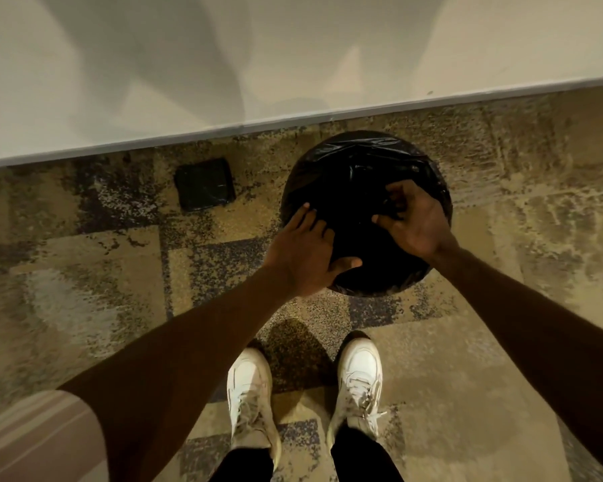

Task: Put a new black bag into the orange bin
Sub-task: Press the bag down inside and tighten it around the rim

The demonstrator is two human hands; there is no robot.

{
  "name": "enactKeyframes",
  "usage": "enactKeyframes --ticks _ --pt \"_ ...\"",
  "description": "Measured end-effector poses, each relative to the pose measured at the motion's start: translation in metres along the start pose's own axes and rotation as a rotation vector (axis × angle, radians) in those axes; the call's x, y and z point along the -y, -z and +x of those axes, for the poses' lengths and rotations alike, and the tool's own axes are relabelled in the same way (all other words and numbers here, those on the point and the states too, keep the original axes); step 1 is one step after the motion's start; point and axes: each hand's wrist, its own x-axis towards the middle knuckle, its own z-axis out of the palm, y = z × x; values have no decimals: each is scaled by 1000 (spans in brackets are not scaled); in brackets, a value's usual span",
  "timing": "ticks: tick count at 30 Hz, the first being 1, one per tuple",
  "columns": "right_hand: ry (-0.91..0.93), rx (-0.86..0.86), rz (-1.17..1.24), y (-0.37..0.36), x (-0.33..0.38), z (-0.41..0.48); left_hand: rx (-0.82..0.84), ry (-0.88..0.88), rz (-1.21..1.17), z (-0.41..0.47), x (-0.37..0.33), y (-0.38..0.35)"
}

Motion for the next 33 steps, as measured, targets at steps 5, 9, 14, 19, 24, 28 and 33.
enactKeyframes --ticks 5,9,14,19,24,28,33 --pt "-226 10 63 -6 -16 -6 -10 106 66 7 19 -1" --pt "-270 20 95 -7 -16 -4 -35 94 59 3 22 -8" --pt "-21 -329 317 -3 -9 -24 -317 107 -115 -6 20 -12" --pt "-77 -745 448 -2 -28 -61 -659 666 -706 -14 16 -14" --pt "-405 -687 692 -21 -46 -78 -591 1163 -1426 -10 24 -16" --pt "-529 -575 1081 -28 -56 -83 -461 1086 -1748 -10 26 -28" --pt "-607 -306 1405 -31 -67 -85 -372 1048 -1959 -9 28 -28"
